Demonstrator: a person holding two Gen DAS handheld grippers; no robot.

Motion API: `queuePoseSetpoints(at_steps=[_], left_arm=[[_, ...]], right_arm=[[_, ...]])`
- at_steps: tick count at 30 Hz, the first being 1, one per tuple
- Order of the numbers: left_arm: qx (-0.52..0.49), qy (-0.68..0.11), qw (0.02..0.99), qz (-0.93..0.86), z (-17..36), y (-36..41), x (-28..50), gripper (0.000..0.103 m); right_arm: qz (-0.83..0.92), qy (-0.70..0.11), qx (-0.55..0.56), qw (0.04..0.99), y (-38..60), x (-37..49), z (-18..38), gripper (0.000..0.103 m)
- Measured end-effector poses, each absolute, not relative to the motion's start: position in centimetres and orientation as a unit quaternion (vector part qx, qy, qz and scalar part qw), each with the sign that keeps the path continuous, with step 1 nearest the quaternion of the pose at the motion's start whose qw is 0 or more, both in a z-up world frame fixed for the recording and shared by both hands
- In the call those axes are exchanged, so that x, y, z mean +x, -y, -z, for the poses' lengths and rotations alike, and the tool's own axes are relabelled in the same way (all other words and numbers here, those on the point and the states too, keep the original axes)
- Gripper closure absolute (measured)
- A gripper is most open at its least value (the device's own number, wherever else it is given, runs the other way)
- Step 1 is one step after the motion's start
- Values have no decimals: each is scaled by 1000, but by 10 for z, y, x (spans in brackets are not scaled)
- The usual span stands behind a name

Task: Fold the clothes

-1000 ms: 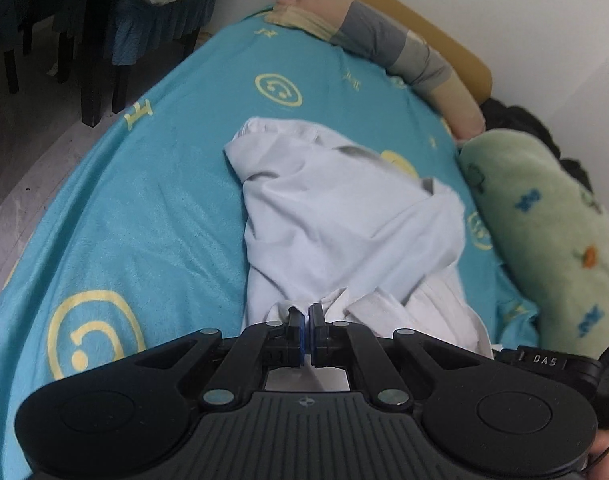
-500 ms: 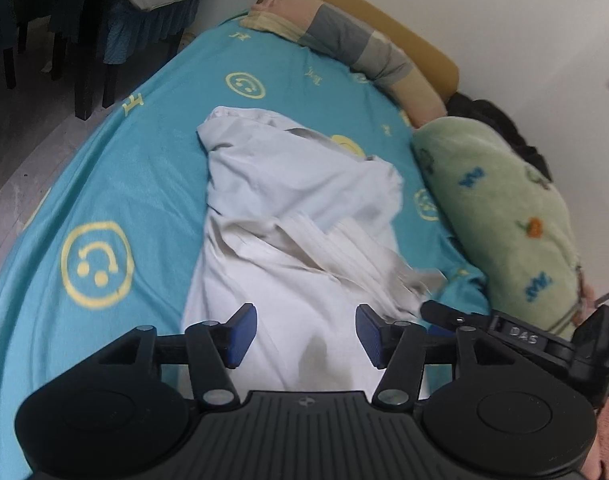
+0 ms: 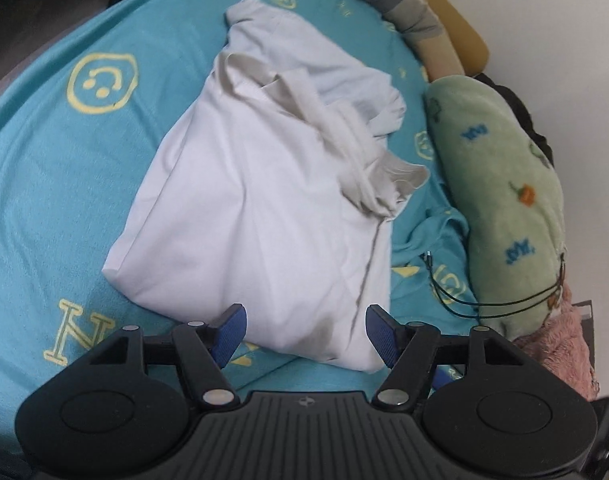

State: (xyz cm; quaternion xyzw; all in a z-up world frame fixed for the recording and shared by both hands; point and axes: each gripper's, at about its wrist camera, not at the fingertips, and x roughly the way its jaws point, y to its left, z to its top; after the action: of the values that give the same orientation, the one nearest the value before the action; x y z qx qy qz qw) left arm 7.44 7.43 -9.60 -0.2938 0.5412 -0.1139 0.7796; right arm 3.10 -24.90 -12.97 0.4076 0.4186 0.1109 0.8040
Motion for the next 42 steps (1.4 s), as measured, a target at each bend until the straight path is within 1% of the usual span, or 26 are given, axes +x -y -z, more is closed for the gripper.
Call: queuePoseSetpoints(at_steps=[8,12,14,16,18,21,22,24,25,27,28,29,30,31,32,33,34,35,36,38,40,41,42], left_arm=[[-380,-561,730,85,137,-95,66,34],[-397,-552,732,52,142,-105,67,34],[-407,-543,734,34,145,-109,72,36],[-429,-530,731,19,151,-116,76,41],[-443,-518,732,7,153,-121,77,56],[-453,-499,739,4,150,-124,75,70],[-456,-492,741,3,149,-124,75,73],[-453,-470,758,5,143,-124,75,85],[-451,-456,767,9,138,-124,76,85],[-458,-438,773,21,131,-124,77,85],[-462,-435,772,26,129,-124,77,85],[-466,-435,770,30,128,-125,77,84],[-467,-442,766,31,129,-125,75,78],[-467,-452,759,31,131,-125,74,75],[-469,-463,752,29,133,-125,73,64],[-472,-475,742,27,137,-125,73,54],[-476,-487,732,25,141,-125,74,49],[-480,-498,722,23,147,-124,75,40],[-483,-507,713,19,152,-124,76,34],[-491,-516,701,8,158,-127,77,36],[-502,-509,699,6,157,-129,76,36],[-507,-501,702,9,155,-130,76,38],[-511,-493,704,12,153,-131,76,44]], right_arm=[[-115,-459,498,727,221,31,173,40],[-114,-465,539,693,219,31,190,40],[-108,-468,560,675,219,34,200,40],[-98,-466,571,669,219,37,205,40],[-81,-457,571,677,222,40,205,41],[-55,-442,570,690,226,44,205,41],[-46,-438,570,694,228,45,205,41],[-44,-436,569,696,229,47,205,41],[-45,-435,566,699,228,48,204,46],[-48,-432,559,706,225,50,200,56],[-50,-426,558,711,226,51,197,70],[-53,-419,557,716,228,51,194,81],[-55,-411,555,721,230,52,191,84],[-57,-404,554,726,231,52,188,89],[-59,-397,553,730,233,52,185,92],[-61,-389,552,735,234,53,182,92],[-63,-382,550,740,236,53,179,93],[-65,-374,549,745,237,53,175,93],[-67,-367,547,749,239,54,172,93],[-71,-352,544,758,242,55,166,94],[-72,-341,541,765,245,56,162,94],[-71,-339,541,766,247,56,162,94],[-70,-338,542,766,249,57,162,94]])
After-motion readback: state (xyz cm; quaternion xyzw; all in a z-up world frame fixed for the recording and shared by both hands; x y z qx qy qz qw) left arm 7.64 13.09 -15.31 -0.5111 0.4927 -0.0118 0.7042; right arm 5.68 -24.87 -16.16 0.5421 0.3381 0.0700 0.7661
